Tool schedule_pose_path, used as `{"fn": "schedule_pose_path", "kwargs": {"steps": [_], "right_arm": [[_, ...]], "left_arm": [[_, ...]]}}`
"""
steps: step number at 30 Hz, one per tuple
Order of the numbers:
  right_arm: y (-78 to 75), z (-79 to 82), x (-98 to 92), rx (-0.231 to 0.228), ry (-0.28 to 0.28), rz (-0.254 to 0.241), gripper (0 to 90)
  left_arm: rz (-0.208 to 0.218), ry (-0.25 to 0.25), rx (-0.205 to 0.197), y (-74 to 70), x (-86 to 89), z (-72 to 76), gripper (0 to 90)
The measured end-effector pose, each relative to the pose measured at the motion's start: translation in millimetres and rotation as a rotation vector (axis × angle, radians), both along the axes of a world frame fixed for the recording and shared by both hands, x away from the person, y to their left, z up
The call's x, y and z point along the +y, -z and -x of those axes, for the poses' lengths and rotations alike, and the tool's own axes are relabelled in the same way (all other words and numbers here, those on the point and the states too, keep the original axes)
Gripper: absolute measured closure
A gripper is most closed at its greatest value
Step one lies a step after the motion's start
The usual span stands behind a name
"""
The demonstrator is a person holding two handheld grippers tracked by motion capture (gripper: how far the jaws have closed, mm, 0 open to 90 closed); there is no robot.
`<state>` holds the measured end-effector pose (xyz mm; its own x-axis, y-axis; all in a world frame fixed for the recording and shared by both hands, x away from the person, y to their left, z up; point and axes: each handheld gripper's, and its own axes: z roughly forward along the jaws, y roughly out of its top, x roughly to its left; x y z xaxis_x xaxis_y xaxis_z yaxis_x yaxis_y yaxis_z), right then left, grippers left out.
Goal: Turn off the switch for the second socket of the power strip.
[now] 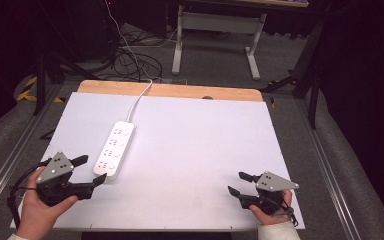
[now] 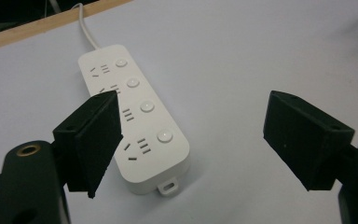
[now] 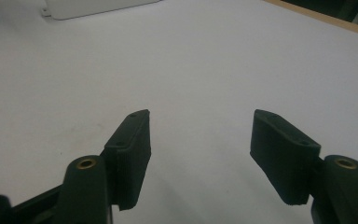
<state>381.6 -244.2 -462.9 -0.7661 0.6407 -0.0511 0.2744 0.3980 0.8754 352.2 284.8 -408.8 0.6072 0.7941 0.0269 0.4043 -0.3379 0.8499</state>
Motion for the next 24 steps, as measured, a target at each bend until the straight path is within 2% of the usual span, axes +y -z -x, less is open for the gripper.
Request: {"fn": "schedule_pose_path", "kwargs": {"steps": [13, 15, 18, 22, 24], "right_arm": [[0.3, 0.1, -1.0, 0.0, -0.001, -0.001, 38.7], [0.5, 0.2, -1.1, 0.001, -0.001, -0.004, 38.7], [0.5, 0.2, -1.3, 0.0, 0.0, -0.002, 38.7], [0.7, 0.2, -1.4, -0.002, 0.0, 0.0, 38.7], [0.7, 0.2, -1.6, -0.002, -0.001, 0.0, 38.7]], "left_arm": [[0.0, 0.017, -0.004, -14.5, -13.8, -23.7, 19.7], [-0.001, 0.015, -0.003, -14.5, -15.8, -25.3, 19.8], [-0.028, 0.02, -0.007, -14.4, -23.0, -31.1, 19.7], [-0.016, 0.03, -0.006, -14.8, -28.9, -39.1, 19.6], [-0.019, 0.02, -0.004, -14.2, -31.9, -43.6, 19.7]]}}
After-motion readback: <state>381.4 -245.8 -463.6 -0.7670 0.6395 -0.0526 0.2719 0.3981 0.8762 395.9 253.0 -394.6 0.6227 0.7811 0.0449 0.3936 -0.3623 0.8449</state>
